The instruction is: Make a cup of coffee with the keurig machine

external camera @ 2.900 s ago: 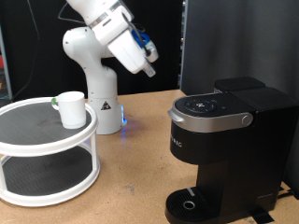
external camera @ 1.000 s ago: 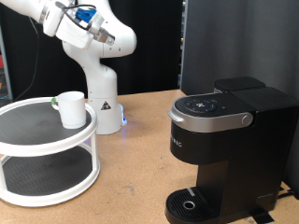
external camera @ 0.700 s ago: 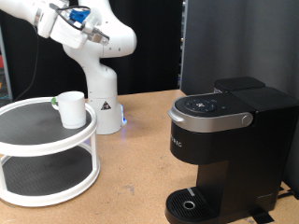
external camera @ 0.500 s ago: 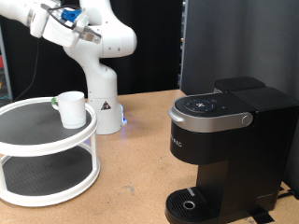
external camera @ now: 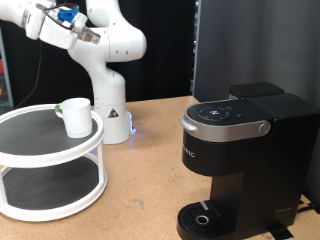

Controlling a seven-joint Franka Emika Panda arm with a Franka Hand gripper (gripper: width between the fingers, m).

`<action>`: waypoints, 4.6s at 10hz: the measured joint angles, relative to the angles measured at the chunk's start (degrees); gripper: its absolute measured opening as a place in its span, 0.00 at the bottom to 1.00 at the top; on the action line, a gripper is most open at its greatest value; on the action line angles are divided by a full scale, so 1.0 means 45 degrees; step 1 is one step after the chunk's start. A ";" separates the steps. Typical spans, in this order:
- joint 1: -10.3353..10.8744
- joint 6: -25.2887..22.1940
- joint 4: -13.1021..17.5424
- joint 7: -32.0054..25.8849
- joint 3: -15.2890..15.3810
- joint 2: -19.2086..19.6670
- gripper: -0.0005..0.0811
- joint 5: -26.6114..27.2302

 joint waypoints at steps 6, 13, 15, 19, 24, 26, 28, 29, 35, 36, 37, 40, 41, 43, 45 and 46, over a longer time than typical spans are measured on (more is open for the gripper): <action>-0.0020 -0.1261 0.1141 -0.0591 -0.1960 0.0093 0.01 -0.1156; 0.0178 -0.0122 0.1871 -0.0282 -0.2185 0.1864 0.01 -0.1329; 0.0358 -0.0286 0.2084 -0.0618 -0.2394 0.2002 0.01 -0.1329; 0.0469 0.0250 0.1867 -0.0661 -0.2591 0.2011 0.01 -0.1328; 0.0385 0.1552 0.0951 -0.0998 -0.2846 0.2041 0.01 -0.2565; 0.0380 0.1655 0.0727 -0.1304 -0.3183 0.2044 0.01 -0.3049; 0.0379 0.2256 0.0451 -0.1421 -0.3434 0.2047 0.01 -0.3187; 0.0380 0.2607 0.0289 -0.1451 -0.3520 0.2054 0.01 -0.3188; 0.0396 0.3573 -0.0300 -0.2340 -0.4116 0.2338 0.26 -0.3188; 0.0396 0.3732 -0.0389 -0.2433 -0.4173 0.2356 0.48 -0.3188; 0.0398 0.3990 -0.0500 -0.2493 -0.4205 0.2366 0.64 -0.3188; 0.0525 0.4797 -0.0879 -0.2874 -0.4414 0.2525 0.88 -0.3188; 0.0609 0.5064 -0.1008 -0.3053 -0.4500 0.2618 0.96 -0.3188; 0.0754 0.5362 -0.1248 -0.3350 -0.4704 0.2692 0.98 -0.3188; 0.0786 0.5481 -0.1432 -0.3505 -0.4829 0.2692 0.99 -0.3187; 0.0786 0.5513 -0.1501 -0.3550 -0.4855 0.2692 0.99 -0.3187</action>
